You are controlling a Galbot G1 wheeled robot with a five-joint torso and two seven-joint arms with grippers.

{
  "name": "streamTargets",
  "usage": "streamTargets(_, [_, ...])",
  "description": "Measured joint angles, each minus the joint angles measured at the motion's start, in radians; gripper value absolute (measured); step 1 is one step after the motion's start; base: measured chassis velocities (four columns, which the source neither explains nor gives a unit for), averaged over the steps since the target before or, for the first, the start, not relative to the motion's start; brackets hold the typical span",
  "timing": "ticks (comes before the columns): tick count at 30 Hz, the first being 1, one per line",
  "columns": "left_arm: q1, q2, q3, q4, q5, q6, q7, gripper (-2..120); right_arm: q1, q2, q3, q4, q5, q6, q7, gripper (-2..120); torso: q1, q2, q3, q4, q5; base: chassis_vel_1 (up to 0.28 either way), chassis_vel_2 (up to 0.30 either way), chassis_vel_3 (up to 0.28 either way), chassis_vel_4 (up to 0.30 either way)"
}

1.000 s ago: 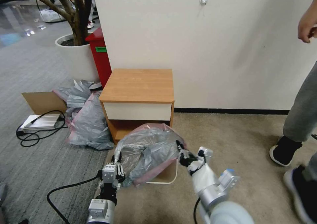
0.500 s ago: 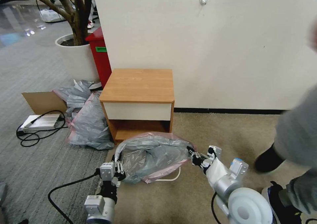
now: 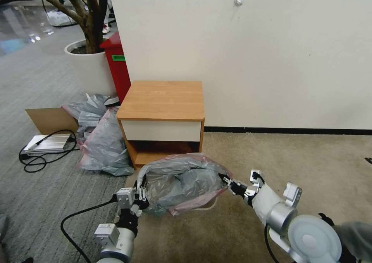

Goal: Pick up the garbage bag from the table and place it over the trash can.

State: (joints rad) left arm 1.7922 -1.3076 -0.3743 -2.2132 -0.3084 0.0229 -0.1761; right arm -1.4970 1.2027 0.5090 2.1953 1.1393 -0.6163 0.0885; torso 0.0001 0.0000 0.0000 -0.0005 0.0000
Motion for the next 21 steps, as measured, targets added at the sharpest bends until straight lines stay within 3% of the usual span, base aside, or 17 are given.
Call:
streamTargets(12, [0.025, -0.003, -0.023, -0.024, -0.003, -0.002, 0.072, 7, 0.057, -0.050, 0.017, -0.087, 0.054, -0.090, 0.086, 0, 0.000, 0.000, 0.000, 0.0008, 0.0002, 0.000, 0.000, 0.000, 0.000])
streamTargets(21, [0.013, -0.009, -0.043, -0.027, -0.097, 0.000, 0.101, 7, -0.010, -0.148, 0.063, -0.076, 0.080, -0.094, 0.001, 0, 0.000, 0.000, 0.000, 0.0005, 0.0001, 0.000, 0.000, 0.000, 0.000])
